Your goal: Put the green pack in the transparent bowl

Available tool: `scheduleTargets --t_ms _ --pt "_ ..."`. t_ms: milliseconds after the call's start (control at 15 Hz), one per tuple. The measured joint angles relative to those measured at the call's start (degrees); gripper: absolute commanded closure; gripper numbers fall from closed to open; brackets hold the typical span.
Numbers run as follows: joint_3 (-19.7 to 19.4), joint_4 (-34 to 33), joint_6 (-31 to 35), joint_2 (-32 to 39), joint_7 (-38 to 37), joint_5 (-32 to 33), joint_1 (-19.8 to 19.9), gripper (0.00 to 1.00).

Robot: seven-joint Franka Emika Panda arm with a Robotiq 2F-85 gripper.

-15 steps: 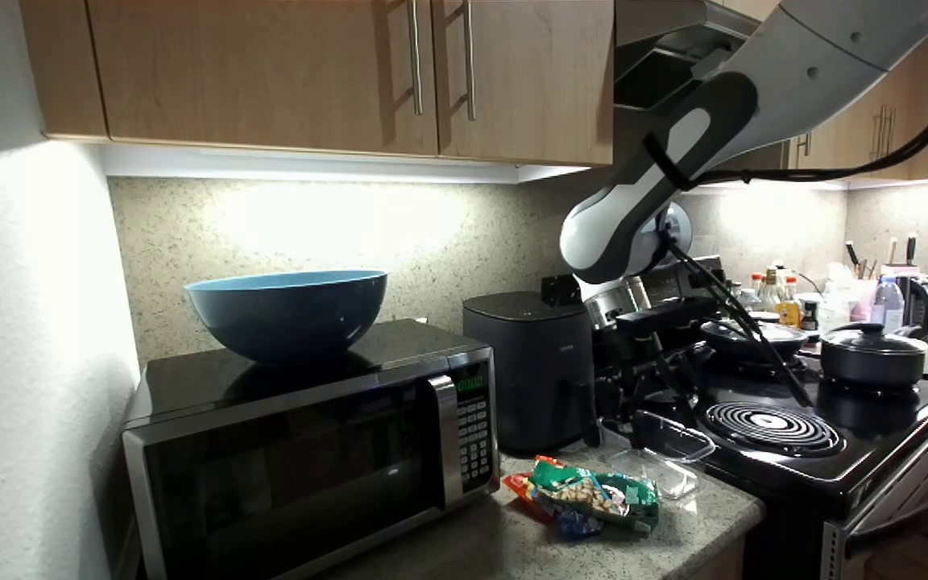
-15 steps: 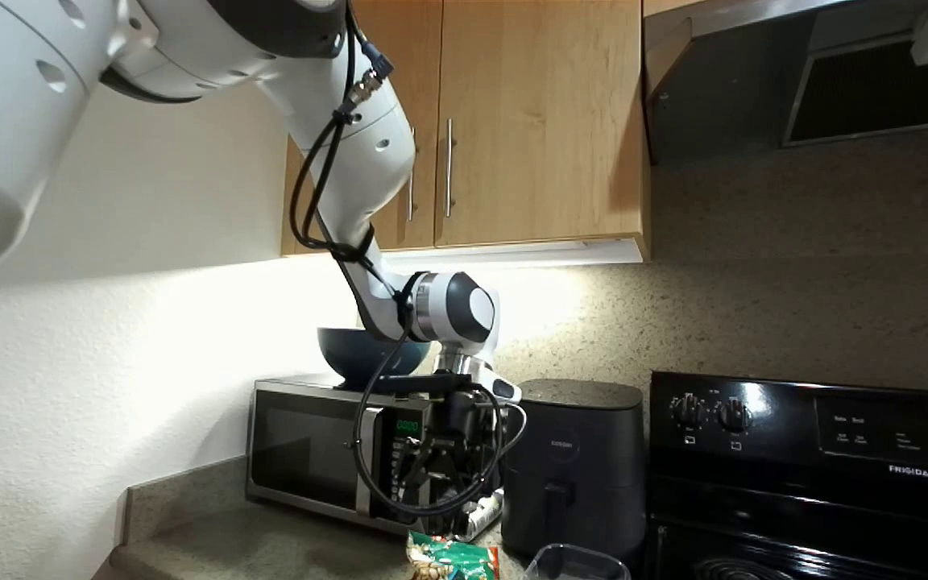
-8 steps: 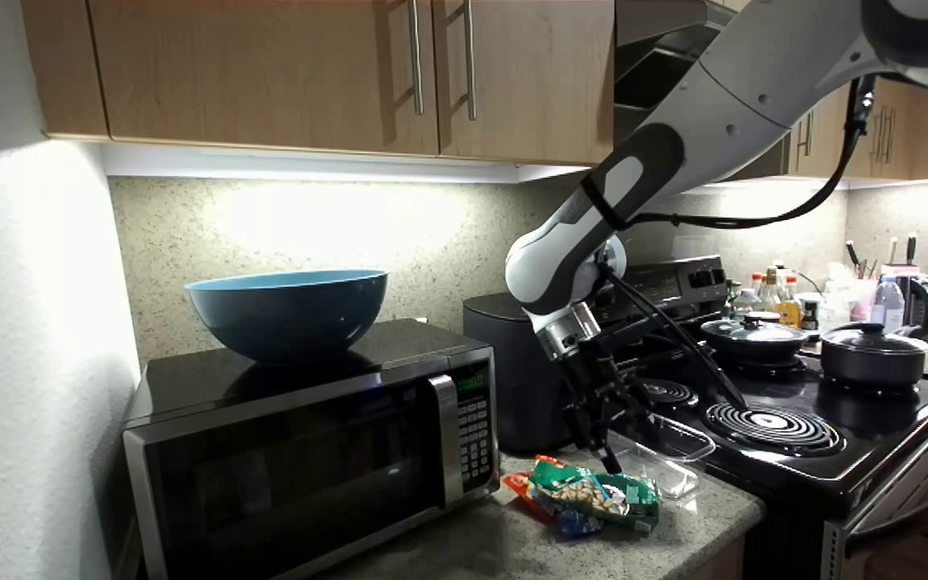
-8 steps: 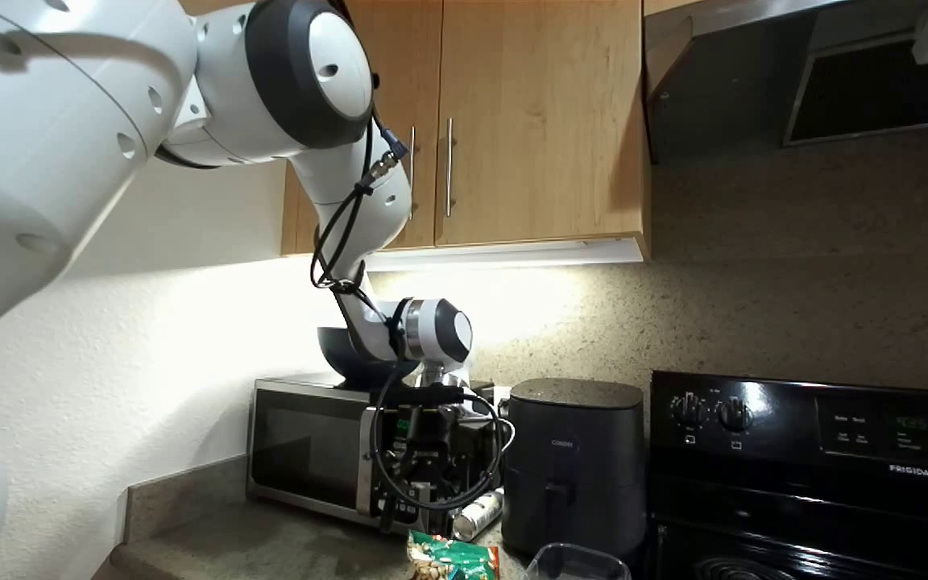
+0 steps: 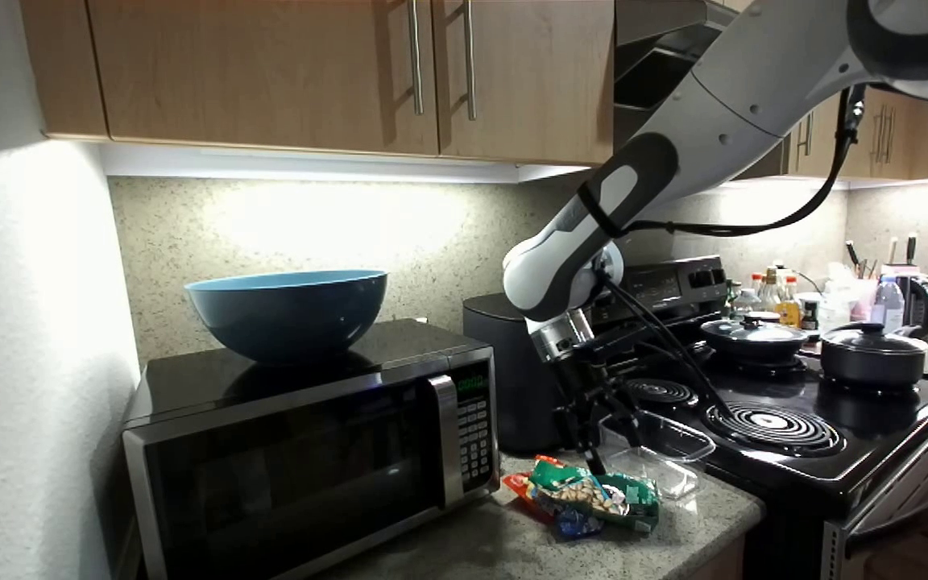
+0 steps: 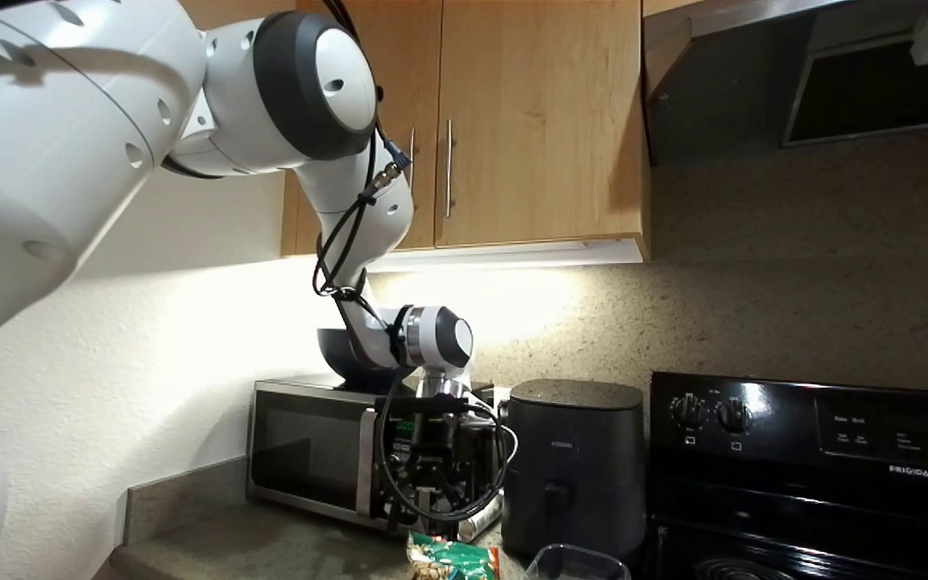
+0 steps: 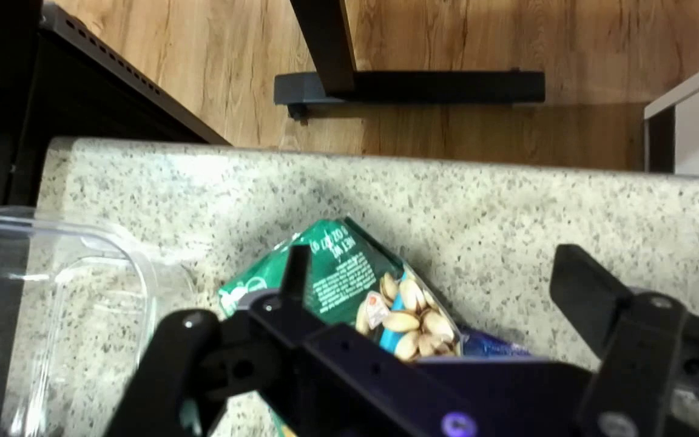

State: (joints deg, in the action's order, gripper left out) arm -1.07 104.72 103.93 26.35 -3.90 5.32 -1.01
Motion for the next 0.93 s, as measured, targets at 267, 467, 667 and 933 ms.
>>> scheduleTargets --t_ms 267,467,667,933 --pt "-0.88 2.58 4.21 -0.34 -0.04 -0.38 0.43 0.0" --pt "-1.9 3.98 4.32 0.02 0.1 -0.38 1.46 0.16" --pt "-2.28 4.22 3.79 1.31 3.02 -0.34 3.36 0.45" --pt "-2.77 3.43 3.35 2.63 5.71 0.06 4.52 0.22"
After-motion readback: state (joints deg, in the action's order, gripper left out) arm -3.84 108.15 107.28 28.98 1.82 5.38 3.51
